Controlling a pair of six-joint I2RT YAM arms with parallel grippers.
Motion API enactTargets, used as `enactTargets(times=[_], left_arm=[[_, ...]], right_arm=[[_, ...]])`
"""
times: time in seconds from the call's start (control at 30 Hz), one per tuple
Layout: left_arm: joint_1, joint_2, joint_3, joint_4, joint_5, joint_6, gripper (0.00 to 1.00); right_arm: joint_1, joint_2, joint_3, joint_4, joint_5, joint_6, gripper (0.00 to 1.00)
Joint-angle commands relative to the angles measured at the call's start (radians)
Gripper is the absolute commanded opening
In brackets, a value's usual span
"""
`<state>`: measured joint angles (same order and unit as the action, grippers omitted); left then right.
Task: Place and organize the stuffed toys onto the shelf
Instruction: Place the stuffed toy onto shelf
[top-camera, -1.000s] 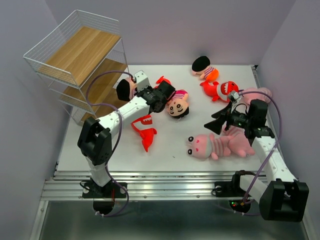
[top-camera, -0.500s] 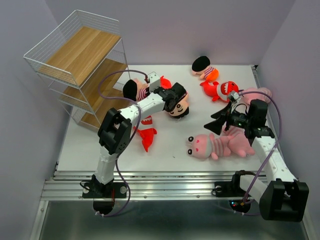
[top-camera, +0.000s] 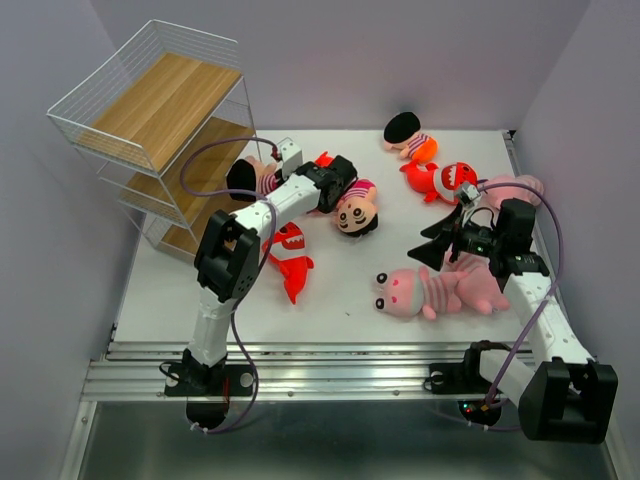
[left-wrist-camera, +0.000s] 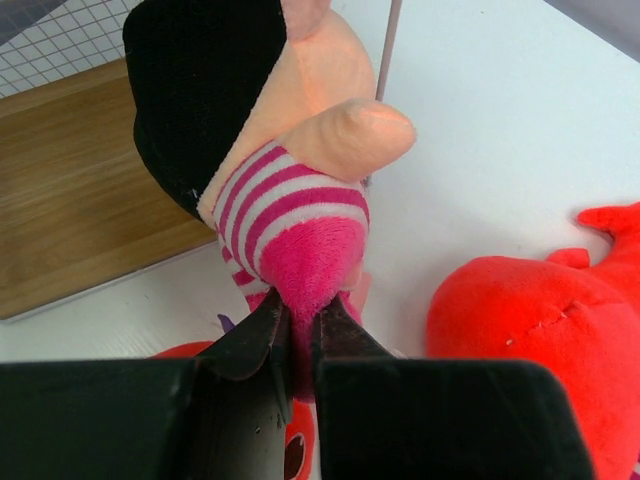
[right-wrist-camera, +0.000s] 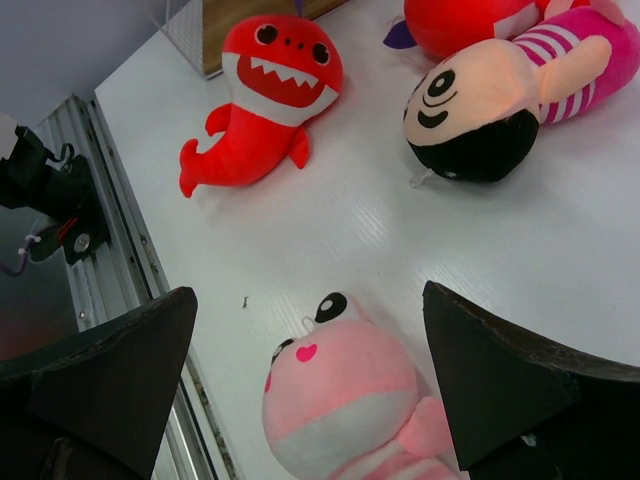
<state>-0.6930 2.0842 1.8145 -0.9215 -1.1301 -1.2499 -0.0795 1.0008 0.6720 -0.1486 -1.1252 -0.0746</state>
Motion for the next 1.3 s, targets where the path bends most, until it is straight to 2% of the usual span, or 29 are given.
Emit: enactTargets(times=[0.0, 0.67, 0.93, 1.27], left_arm=[[0.026, -0.004, 0.02, -0.068, -0.062, -0.06, 0.0], [0.144, 0.007, 0.019, 0.217, -0.025, 0.273, 0.0], [0.174, 0.023, 0.014, 0.237, -0.016, 0.297, 0.0], [0.202, 0.013, -0.084, 0.263, -0.005, 0.256, 0.0]], right_arm=[[-0.008, -0.013, 0.02, 0.047, -0.033, -0.001, 1.0], [-0.008, -0.011, 0.02, 0.047, -0.036, -0.004, 1.0], [-0.008, -0.007, 0.021, 0.047, -0.033, -0.007, 1.0], [-0.008, 0.004, 0.024, 0.047, -0.035, -0.008, 1.0]])
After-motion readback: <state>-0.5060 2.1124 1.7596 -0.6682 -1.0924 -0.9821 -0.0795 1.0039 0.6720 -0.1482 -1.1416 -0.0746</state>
